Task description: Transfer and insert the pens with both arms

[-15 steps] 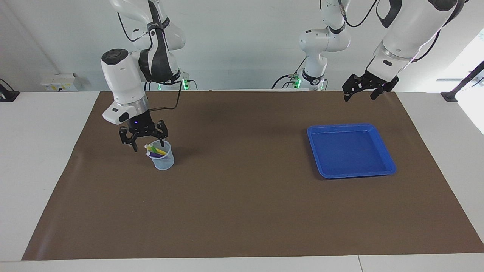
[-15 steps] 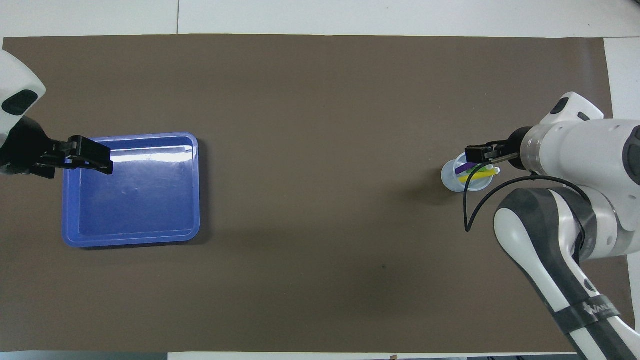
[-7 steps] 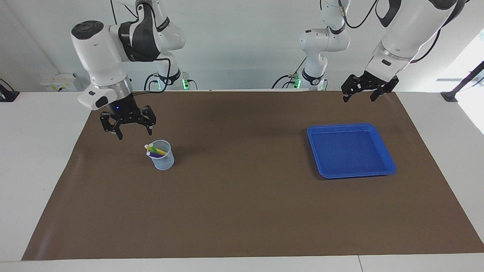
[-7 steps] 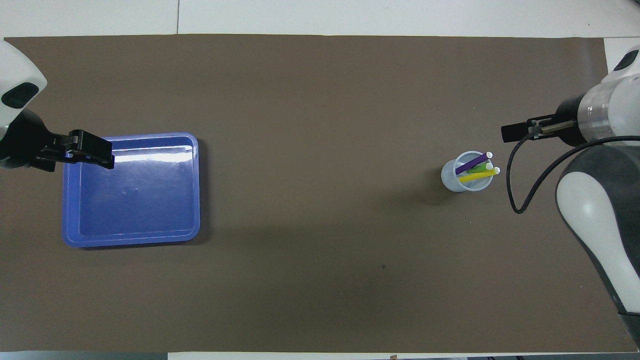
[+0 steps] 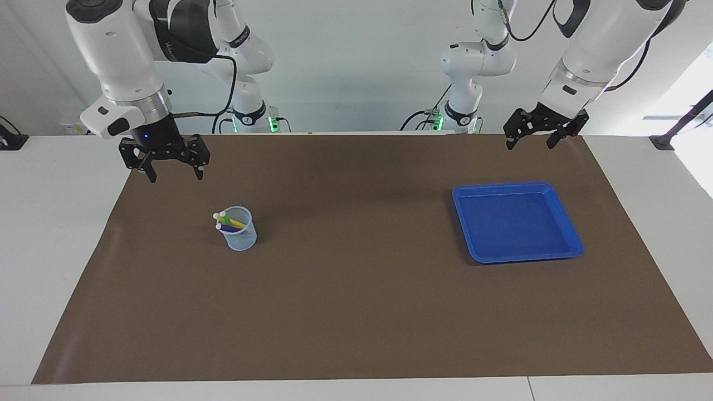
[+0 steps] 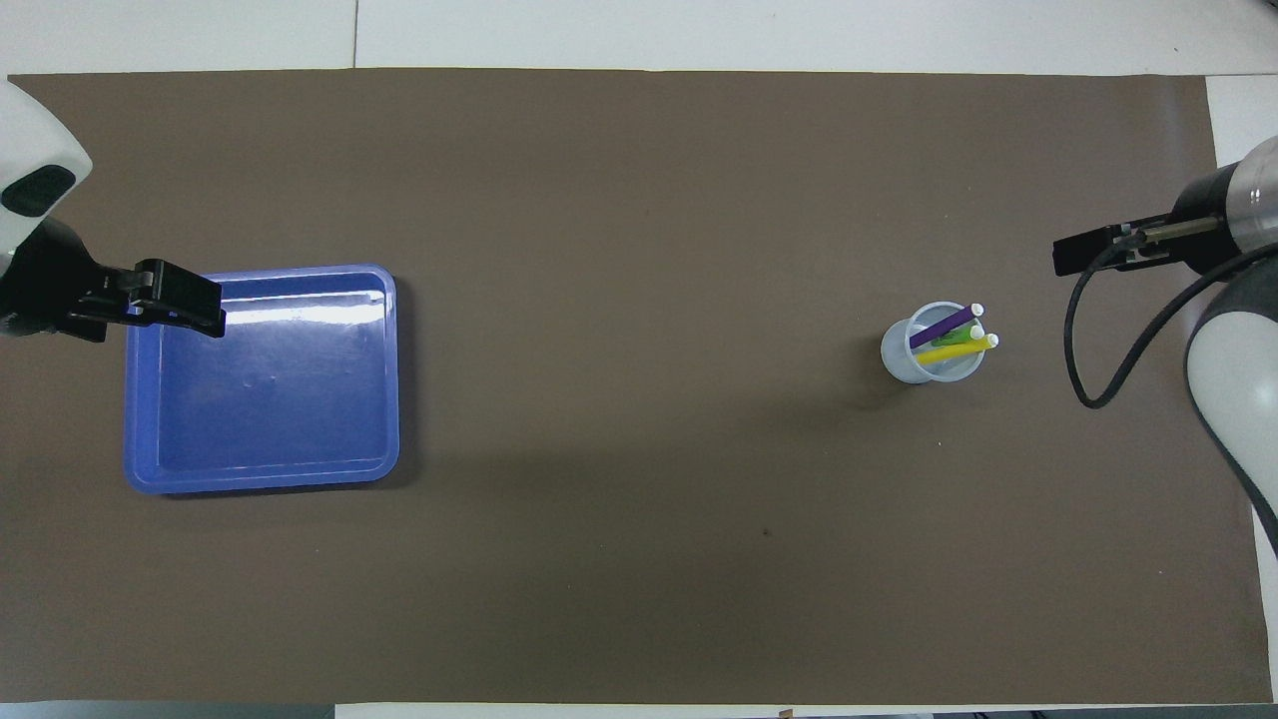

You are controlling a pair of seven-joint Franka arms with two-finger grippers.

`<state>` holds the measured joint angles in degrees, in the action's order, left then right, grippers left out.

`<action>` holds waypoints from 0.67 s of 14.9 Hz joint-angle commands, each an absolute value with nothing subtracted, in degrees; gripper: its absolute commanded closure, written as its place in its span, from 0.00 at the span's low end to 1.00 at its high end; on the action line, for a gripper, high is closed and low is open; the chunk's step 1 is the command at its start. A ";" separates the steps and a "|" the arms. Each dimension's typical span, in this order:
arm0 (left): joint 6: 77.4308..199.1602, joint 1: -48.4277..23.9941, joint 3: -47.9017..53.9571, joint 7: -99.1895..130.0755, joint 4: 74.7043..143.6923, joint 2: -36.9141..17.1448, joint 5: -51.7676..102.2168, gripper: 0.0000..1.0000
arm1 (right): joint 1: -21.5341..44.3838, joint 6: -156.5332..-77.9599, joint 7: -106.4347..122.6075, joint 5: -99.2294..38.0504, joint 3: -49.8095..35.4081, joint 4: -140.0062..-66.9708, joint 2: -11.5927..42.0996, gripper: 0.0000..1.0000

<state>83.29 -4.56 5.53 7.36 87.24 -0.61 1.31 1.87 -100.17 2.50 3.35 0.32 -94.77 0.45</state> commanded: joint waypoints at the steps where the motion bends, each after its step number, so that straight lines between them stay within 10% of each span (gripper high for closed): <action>1: 82.18 -4.57 5.62 6.68 86.66 -0.35 0.35 0.00 | 1.67 -97.65 0.27 4.39 -0.35 -95.27 -1.66 0.00; 10: 82.35 -4.48 5.36 6.77 87.89 0.70 0.70 0.00 | 1.85 -93.08 -5.36 3.25 -2.46 -97.65 -4.92 0.00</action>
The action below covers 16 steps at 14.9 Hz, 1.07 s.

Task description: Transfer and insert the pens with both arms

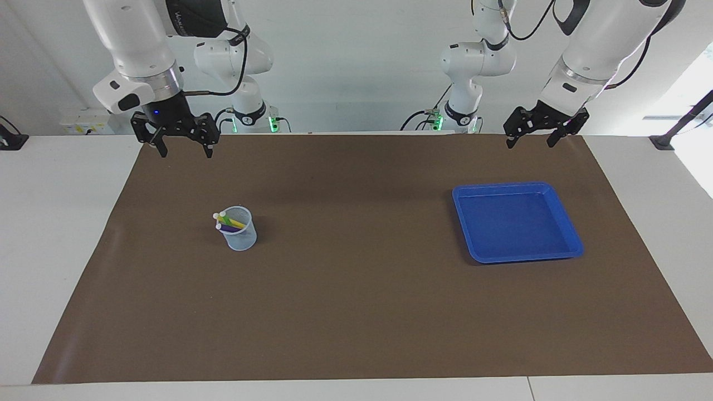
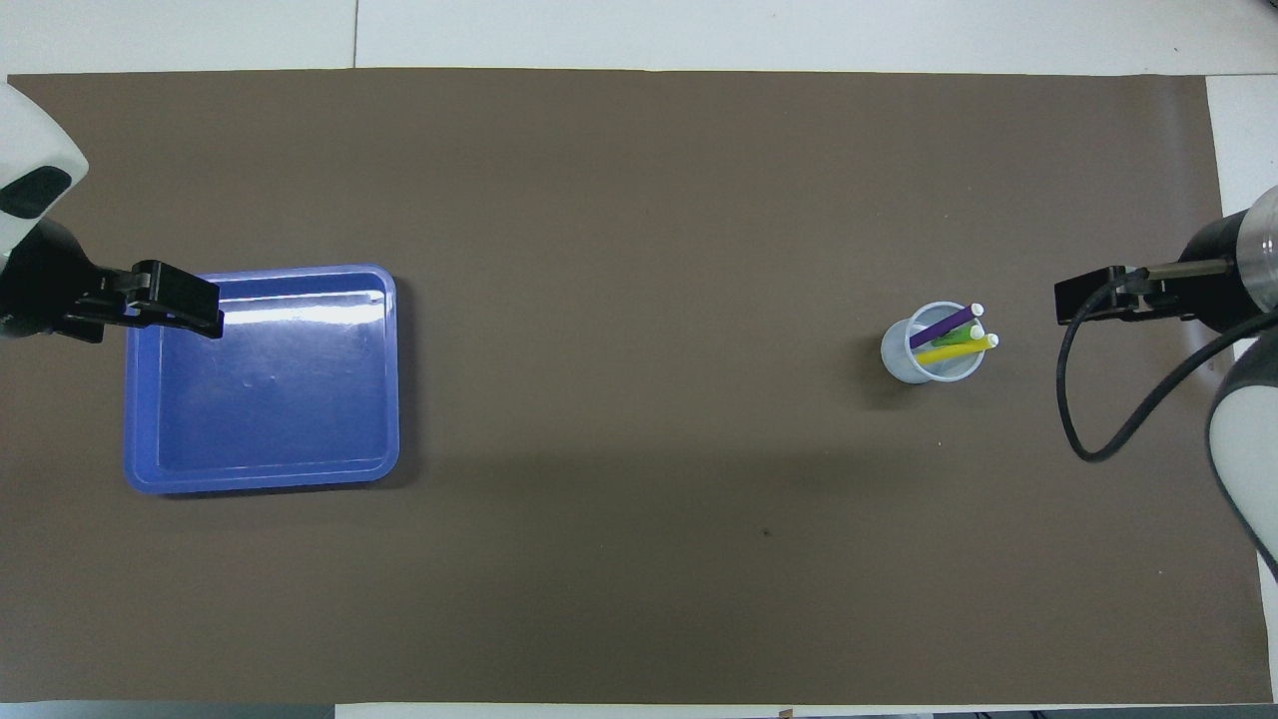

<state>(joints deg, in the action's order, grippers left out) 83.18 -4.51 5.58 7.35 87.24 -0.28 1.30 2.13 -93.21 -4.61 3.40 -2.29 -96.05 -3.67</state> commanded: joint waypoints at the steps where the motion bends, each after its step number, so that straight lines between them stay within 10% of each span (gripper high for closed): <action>1: 82.18 -4.57 5.36 6.77 87.98 0.79 0.70 0.00 | 1.85 -93.42 -5.36 3.25 -2.46 -97.30 -4.66 0.00; 16: 82.35 -4.40 5.19 7.03 89.21 1.41 0.70 0.00 | 1.67 -89.74 -4.83 0.00 -1.93 -92.72 -2.99 0.00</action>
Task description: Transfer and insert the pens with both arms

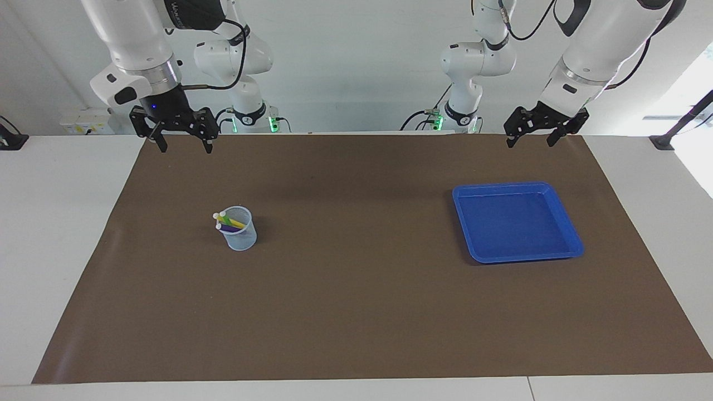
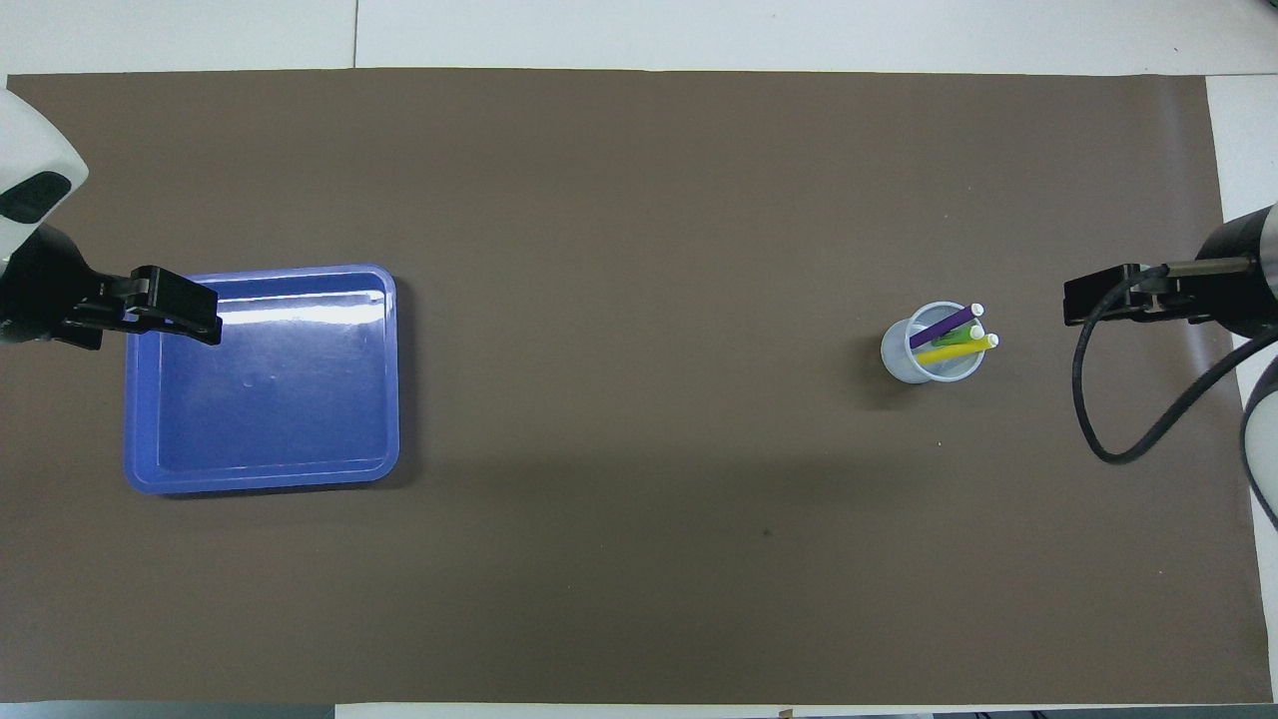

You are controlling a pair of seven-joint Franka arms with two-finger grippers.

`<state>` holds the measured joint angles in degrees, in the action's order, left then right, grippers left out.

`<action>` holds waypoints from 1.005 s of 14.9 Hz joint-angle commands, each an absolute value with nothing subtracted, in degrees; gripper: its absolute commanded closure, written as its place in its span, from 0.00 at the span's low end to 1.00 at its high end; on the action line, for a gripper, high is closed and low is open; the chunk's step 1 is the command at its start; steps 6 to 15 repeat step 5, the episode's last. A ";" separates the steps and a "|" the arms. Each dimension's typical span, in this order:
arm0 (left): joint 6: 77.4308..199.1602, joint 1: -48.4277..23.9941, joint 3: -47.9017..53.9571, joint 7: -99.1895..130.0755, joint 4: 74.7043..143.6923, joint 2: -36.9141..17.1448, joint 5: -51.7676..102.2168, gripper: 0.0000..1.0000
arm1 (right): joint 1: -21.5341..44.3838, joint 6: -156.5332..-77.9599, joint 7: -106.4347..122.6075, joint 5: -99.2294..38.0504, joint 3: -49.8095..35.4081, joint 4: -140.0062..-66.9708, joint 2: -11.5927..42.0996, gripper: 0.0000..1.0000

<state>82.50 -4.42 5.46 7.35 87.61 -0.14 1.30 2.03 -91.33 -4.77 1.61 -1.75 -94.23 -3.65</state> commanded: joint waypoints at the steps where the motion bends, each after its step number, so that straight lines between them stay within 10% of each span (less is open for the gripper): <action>1: 82.35 -4.13 5.19 7.03 89.21 1.41 0.70 0.00 | 1.67 -89.65 -4.83 0.00 -1.85 -92.72 -3.08 0.00; 15: 82.35 -4.04 5.19 7.03 89.47 1.49 0.70 0.00 | 1.67 -89.65 -4.75 -0.09 -1.85 -92.90 -3.08 0.00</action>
